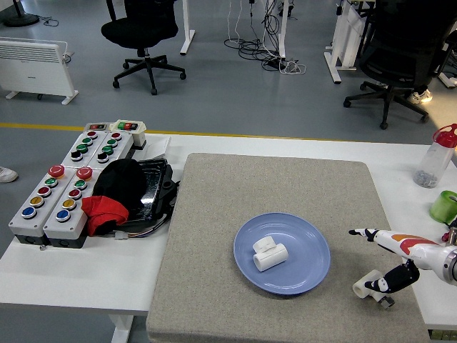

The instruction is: Pick pipe place plate twice

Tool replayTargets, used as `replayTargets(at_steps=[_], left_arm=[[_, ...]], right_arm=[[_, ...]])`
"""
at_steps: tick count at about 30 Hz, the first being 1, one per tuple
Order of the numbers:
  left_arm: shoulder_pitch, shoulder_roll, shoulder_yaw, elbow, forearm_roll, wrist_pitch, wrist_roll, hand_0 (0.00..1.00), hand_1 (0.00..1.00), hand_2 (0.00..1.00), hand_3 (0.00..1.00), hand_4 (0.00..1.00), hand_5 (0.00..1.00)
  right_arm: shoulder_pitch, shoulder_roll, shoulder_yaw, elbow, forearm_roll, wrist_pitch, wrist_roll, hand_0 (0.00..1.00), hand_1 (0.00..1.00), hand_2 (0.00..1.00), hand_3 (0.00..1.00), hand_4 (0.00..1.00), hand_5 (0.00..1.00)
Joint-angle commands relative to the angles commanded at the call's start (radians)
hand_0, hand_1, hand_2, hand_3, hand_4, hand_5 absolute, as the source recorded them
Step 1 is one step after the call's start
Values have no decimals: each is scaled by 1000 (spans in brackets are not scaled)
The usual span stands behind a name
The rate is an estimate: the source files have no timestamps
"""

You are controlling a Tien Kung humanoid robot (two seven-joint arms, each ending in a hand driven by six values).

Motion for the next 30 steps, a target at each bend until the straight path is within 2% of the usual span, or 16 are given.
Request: replayTargets(at_steps=[3, 4, 9, 10, 18, 27, 28, 30], left_arm=[[-2, 0, 1, 0, -3, 0, 0, 721, 763, 727, 684, 418, 998], [-2, 0, 1, 0, -3, 0, 0, 721, 763, 727, 684, 417, 998], [-5, 0, 5, 0, -10, 0, -2, 721, 763, 727, 684, 417, 998], [-6, 0, 5, 0, -10, 0, -2, 721, 763, 726, 683, 417, 998], [-7, 0, 6, 0, -9, 0, -2, 721, 762, 726, 683, 417, 998], [-7, -1, 5, 0, -6, -1, 0, 721, 762, 726, 682, 416, 998], [-7, 0, 5, 0, -6, -1, 0, 721, 762, 727, 683, 416, 998], [-8, 0, 6, 0, -8, -1, -1, 721, 762, 727, 683, 416, 998]], right_arm=[[-2, 5, -9, -10, -23, -2, -7, 890, 880, 970, 976, 832, 369], [-2, 5, -10, -11, -26, -3, -8, 855, 837, 944, 950, 802, 319], [-2, 8, -23, -33, -57, -3, -22, 855, 837, 944, 950, 802, 319], [-2, 8, -27, -39, -61, -1, -24, 811, 812, 922, 930, 796, 308], [-4, 11, -47, -50, -65, 4, -28, 799, 801, 903, 918, 791, 302], [-5, 20, -77, -60, -71, -12, -43, 786, 792, 888, 908, 790, 298], [-5, 21, -80, -60, -73, -17, -45, 729, 738, 811, 874, 760, 266], [-5, 21, -86, -60, -83, -32, -53, 729, 738, 811, 874, 760, 266]])
